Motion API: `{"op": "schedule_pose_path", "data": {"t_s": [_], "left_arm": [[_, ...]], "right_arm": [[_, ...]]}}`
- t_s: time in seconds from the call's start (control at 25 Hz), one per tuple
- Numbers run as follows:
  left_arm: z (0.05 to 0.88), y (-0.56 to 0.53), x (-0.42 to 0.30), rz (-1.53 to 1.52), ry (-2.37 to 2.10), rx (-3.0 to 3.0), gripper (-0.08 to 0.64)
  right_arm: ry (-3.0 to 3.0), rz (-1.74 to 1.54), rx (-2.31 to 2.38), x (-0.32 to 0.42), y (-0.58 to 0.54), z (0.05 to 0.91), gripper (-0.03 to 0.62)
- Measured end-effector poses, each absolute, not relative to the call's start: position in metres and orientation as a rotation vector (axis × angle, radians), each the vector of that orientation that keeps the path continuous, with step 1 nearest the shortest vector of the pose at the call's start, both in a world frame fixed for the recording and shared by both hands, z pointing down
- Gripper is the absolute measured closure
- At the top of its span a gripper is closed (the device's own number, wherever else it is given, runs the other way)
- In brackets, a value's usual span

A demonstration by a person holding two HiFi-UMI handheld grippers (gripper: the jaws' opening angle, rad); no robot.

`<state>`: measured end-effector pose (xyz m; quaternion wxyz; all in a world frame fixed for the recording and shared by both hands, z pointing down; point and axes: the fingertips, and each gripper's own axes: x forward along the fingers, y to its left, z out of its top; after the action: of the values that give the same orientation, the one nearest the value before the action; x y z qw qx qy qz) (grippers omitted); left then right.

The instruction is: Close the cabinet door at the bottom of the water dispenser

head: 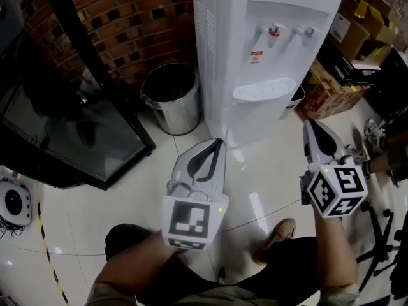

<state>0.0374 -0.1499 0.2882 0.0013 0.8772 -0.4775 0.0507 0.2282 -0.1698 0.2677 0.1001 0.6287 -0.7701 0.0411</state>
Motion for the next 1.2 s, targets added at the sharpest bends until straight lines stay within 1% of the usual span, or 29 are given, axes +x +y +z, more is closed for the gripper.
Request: {"op": "schedule_pose_path", "data": {"t_s": [0.28,0.48,0.68,1.2], "left_arm": [[0.251,-0.091,0.01,0.045,-1.533,2.762,0.56],[0.251,-0.064,-0.009,0.077,-1.568,2.762,0.56],[0.261,-0.05,-0.011,0.116,-1.541,2.753,0.56],[0.252,-0.064,-0.002,0.048,-1.542,2.744,0.56]], "right_arm": [[-2.357,0.073,1.851,0.201,-0.093,0.242,0.578],[-2.414,0.095,1.778,0.168,-0.059,0.253,0.578],[-2.44,0.059,1.704,0.143,-0.053,0.253,0.58],[-2.443,0.083,1.716,0.146,-0.064,0.25,0.58]]}}
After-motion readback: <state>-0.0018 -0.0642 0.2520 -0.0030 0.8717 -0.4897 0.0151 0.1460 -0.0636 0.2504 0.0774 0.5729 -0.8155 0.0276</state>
